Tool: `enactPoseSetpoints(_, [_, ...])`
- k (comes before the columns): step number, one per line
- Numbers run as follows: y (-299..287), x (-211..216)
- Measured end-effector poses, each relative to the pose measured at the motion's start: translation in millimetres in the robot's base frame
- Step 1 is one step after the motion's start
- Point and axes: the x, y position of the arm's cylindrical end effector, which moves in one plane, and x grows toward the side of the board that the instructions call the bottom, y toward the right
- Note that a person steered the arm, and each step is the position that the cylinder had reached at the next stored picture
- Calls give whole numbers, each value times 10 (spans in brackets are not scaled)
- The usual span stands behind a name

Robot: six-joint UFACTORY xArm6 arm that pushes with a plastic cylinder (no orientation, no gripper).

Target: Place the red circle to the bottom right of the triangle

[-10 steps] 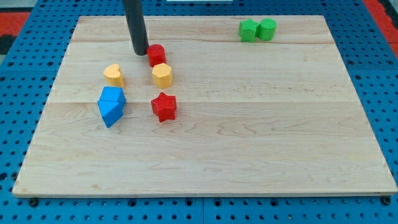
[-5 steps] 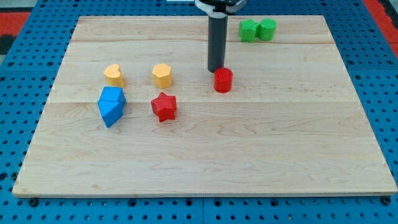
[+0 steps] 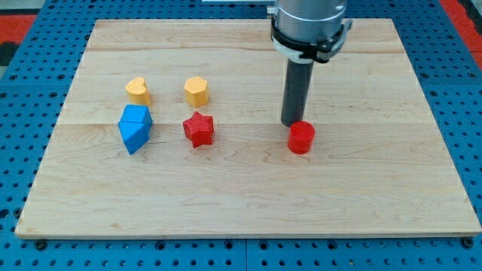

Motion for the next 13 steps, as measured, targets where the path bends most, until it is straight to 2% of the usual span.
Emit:
enactPoseSetpoints(1, [9,226])
enactPoseSetpoints(3, [423,340])
enactPoseSetpoints(6, [518,899])
enactPoseSetpoints(8, [298,995])
enactPoseSetpoints(10, [338,1211])
enactPoseSetpoints(13, [-718,1212])
